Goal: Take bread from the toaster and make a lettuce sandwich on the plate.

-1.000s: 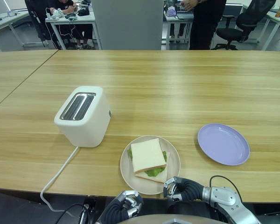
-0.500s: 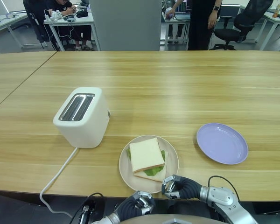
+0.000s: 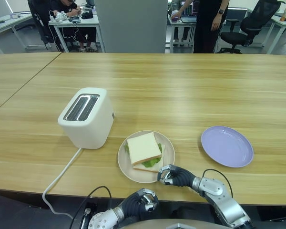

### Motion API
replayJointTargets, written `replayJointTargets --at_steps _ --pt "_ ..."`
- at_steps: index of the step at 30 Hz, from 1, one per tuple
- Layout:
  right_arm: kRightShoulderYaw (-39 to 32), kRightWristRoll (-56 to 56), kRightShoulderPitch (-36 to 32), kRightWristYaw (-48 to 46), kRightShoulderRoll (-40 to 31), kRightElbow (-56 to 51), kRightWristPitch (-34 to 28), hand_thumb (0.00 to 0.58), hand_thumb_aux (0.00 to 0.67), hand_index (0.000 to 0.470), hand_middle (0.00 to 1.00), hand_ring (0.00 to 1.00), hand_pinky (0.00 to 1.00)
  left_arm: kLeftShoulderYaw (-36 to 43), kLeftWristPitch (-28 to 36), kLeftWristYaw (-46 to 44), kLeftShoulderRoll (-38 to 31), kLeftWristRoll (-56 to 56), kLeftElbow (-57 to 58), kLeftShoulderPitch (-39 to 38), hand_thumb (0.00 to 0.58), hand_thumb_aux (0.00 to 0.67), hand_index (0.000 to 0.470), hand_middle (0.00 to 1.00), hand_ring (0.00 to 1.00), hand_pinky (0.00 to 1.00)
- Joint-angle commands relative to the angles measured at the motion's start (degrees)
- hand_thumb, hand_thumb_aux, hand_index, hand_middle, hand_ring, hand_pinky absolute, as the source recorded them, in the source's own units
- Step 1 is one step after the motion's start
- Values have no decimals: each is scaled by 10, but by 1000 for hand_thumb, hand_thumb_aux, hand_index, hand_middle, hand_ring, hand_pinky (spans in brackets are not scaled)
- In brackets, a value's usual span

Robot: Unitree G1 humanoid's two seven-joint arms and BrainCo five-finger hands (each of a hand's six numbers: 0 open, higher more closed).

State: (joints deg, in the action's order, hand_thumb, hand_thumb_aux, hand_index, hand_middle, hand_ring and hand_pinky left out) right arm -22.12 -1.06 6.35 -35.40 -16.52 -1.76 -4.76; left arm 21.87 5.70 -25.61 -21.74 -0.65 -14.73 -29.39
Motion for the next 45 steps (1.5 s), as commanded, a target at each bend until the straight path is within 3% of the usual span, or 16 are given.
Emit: replayJointTargets --at_steps 1,16,27,45 --pt "-1 13 -4 14 8 -57 -34 580 670 460 1000 1000 1000 -56 39 35 1 -10 -19 50 580 670 460 1000 1000 1000" --pt "5 11 2 13 7 -51 -40 580 670 460 1000 1000 1000 -171 36 11 -34 54 -163 -39 580 670 460 1000 1000 1000" --pt "6 10 8 12 7 -29 -46 580 670 460 1000 1000 1000 -142 28 6 -38 16 -74 -4 580 670 460 1000 1000 1000" --pt "9 12 6 7 6 -25 -33 580 670 460 1000 1000 1000 -145 46 16 -41 -7 -30 38 580 670 460 1000 1000 1000"
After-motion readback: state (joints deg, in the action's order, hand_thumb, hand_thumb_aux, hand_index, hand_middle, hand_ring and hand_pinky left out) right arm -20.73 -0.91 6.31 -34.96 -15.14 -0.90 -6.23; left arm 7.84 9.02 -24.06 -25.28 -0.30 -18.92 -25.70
